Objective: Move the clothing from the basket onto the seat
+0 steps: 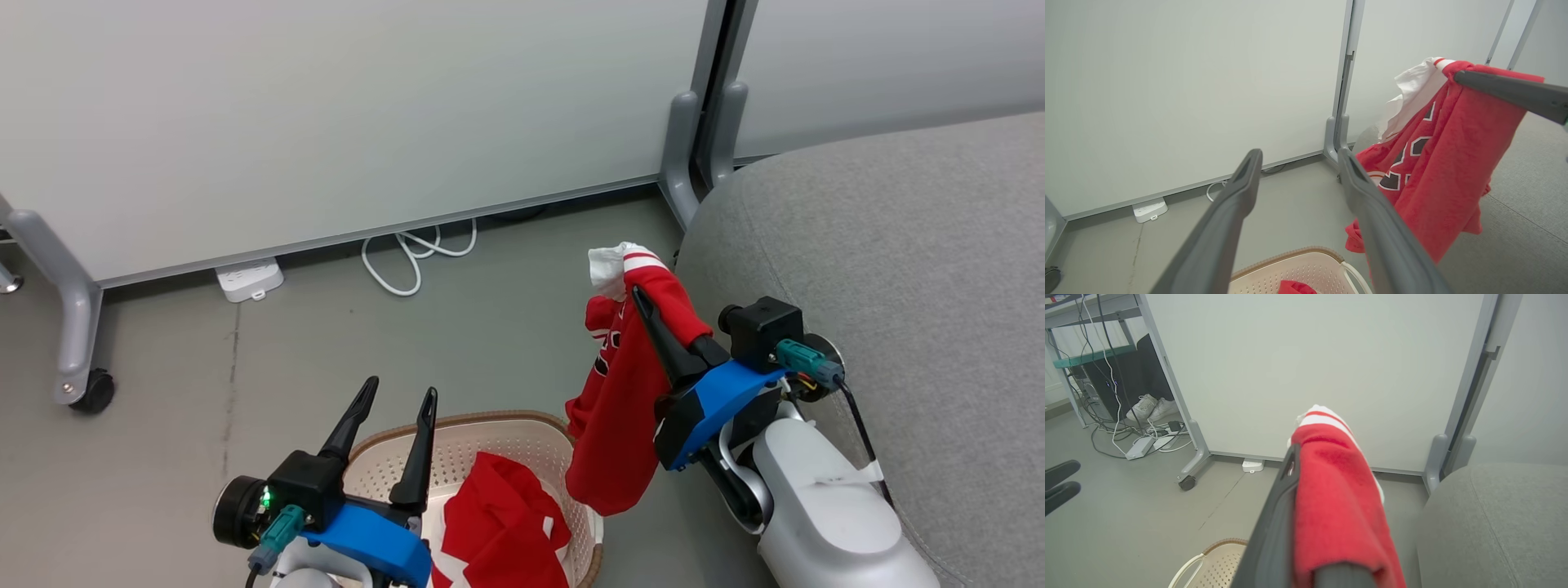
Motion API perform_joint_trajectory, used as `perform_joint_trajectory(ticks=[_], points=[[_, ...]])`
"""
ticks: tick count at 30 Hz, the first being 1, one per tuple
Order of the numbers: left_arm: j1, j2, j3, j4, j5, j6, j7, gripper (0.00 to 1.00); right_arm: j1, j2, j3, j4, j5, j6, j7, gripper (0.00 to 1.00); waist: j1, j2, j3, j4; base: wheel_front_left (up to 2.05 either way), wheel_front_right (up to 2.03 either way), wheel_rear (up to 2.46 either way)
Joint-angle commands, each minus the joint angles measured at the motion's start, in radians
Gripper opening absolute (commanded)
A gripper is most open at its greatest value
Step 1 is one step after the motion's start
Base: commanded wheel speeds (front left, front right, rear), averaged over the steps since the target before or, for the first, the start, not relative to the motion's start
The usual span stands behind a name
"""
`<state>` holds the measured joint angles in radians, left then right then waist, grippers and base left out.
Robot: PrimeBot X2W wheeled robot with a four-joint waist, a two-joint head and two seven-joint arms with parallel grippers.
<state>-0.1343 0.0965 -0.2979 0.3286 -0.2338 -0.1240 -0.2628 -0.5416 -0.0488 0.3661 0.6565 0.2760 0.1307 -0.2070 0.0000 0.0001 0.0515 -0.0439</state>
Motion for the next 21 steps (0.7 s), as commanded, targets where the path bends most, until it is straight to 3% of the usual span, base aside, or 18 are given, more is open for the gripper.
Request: perform_joint_trajectory(ticks=[1,21], points=[[0.006,-0.001,0.01,0.003,0.006,-0.005,-0.003,1.0,0.011,-0.003,0.002,-0.005,0.006,0.0,-0.004,0.0,0.0,-0.0001,0.004,-0.013,0.0,0.0,0.0],[-0.049,0.01,-0.015,0.004,0.013,-0.007,-0.003,1.0,-0.012,-0.002,0.021,-0.001,0.036,0.0,-0.025,0.0,0.0,-0.0001,0.065,-0.343,0.0,0.0,0.0]])
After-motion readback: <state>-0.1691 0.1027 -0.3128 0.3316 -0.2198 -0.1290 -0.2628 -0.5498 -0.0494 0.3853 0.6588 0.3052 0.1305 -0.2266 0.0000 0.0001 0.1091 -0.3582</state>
